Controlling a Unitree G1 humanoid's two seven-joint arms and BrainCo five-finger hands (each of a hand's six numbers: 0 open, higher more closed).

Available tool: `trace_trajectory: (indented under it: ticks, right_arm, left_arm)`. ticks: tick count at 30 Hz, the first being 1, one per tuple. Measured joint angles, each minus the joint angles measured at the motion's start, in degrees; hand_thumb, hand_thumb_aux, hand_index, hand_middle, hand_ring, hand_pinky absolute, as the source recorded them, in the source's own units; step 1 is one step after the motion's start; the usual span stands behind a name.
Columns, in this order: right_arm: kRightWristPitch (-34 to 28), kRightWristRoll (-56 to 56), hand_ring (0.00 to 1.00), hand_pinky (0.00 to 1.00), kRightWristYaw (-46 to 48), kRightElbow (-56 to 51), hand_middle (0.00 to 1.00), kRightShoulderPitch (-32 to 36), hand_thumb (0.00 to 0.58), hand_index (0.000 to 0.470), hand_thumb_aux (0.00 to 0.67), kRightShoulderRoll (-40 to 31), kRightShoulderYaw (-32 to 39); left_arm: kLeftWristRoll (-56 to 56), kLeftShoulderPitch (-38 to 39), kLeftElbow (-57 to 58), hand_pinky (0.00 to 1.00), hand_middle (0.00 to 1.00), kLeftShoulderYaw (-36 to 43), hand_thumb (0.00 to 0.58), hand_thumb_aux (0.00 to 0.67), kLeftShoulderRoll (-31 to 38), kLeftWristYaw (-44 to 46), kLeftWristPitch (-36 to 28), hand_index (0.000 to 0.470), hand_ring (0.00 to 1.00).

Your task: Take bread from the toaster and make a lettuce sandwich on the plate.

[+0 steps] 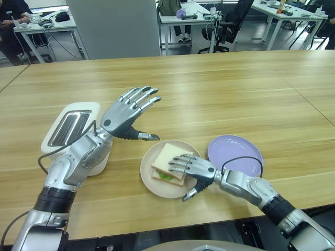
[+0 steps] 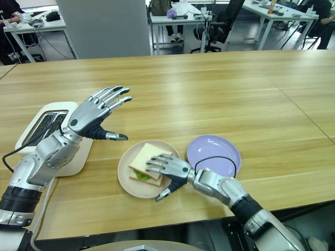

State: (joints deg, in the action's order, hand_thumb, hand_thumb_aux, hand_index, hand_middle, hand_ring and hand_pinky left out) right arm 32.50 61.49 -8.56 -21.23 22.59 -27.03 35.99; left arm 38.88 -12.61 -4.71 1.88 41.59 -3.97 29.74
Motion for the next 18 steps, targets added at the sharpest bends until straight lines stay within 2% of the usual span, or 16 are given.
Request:
trace_trajectory:
  ticks: [1, 2, 3, 4, 5, 6, 7, 9, 13, 16, 18]
  right_arm:
    - [-0.57, -0.30, 0.00, 0.00, -0.70, -0.30, 0.00, 0.83, 0.075, 0.031, 0.045, 0.15, -0.67]
    - [-0.71, -0.57, 0.00, 0.00, -1.12, -0.33, 0.00, 1.16, 0.075, 0.031, 0.045, 0.18, -1.07]
    - [-0.56, -2.21, 0.00, 0.00, -2.14, -0.31, 0.00, 1.72, 0.460, 0.251, 0.365, 0.41, -2.24]
    - [-0.31, -3.81, 0.00, 0.00, -2.69, -0.06, 0.00, 1.77, 0.580, 0.460, 0.670, 0.58, -3.30]
    - [0.40, -7.08, 0.00, 0.00, -2.69, 0.44, 0.00, 1.55, 0.580, 0.460, 0.670, 0.81, -4.97]
    - [1.15, -10.34, 1.00, 1.00, -2.58, 1.29, 1.00, 1.07, 0.580, 0.460, 0.670, 0.94, -6.61]
    - [2.50, -16.02, 1.00, 1.00, -1.55, 2.87, 1.00, -0.14, 0.580, 0.460, 0.670, 0.97, -8.73]
    - [4.54, -27.38, 1.00, 1.00, 2.74, 5.82, 1.00, -3.12, 0.580, 0.460, 0.670, 0.98, -11.19]
    - [5.52, -52.02, 1.00, 1.00, 19.20, 13.18, 1.00, -9.71, 0.580, 0.460, 0.670, -2.19, -10.83]
    - [4.01, -63.31, 1.00, 1.00, 33.30, 18.68, 1.00, -14.04, 0.580, 0.460, 0.670, -8.37, -8.03]
    - [2.97, -64.27, 1.00, 1.00, 38.93, 19.08, 1.00, -16.27, 0.580, 0.460, 0.670, -10.72, -6.41]
  left_arm:
    - [-0.87, 0.90, -0.67, 0.00, 0.00, -0.22, 0.216, 0.139, 0.00, 0.95, -0.23, 0.096, 0.00]
    - [-1.36, 1.20, -0.89, 0.00, 0.00, -0.26, 0.216, 0.139, -0.01, 1.36, -0.44, 0.096, 0.00]
    - [-3.10, 2.17, -1.63, 0.00, 0.00, -0.52, 0.554, 0.528, -0.01, 2.87, -0.70, 0.363, 0.00]
    - [-4.31, 2.81, -2.15, 0.00, 0.00, -0.65, 0.580, 0.670, -0.02, 3.71, -0.85, 0.460, 0.00]
    - [-7.00, 3.74, -2.85, 0.00, 0.00, -0.71, 0.580, 0.670, -0.05, 5.53, -1.18, 0.460, 0.00]
    - [-9.21, 4.73, -3.61, 0.71, 0.71, -0.78, 0.580, 0.670, -0.07, 6.97, -1.49, 0.460, 0.71]
    - [-12.45, 6.22, -4.81, 1.00, 1.00, -0.87, 0.580, 0.670, -0.07, 9.07, -1.61, 0.460, 1.00]
    - [-19.13, 9.73, -7.35, 1.00, 1.00, -0.78, 0.580, 0.670, 0.15, 13.23, -1.48, 0.460, 1.00]
    - [-31.58, 16.85, -13.62, 1.00, 1.00, 2.43, 0.580, 0.670, 2.12, 23.91, -3.06, 0.460, 1.00]
    - [-36.79, 23.15, -16.38, 1.00, 1.00, 7.49, 0.580, 0.670, 5.51, 33.52, -7.42, 0.460, 1.00]
    - [-36.29, 25.90, -16.22, 1.00, 1.00, 11.14, 0.580, 0.670, 6.44, 37.85, -9.94, 0.460, 1.00]
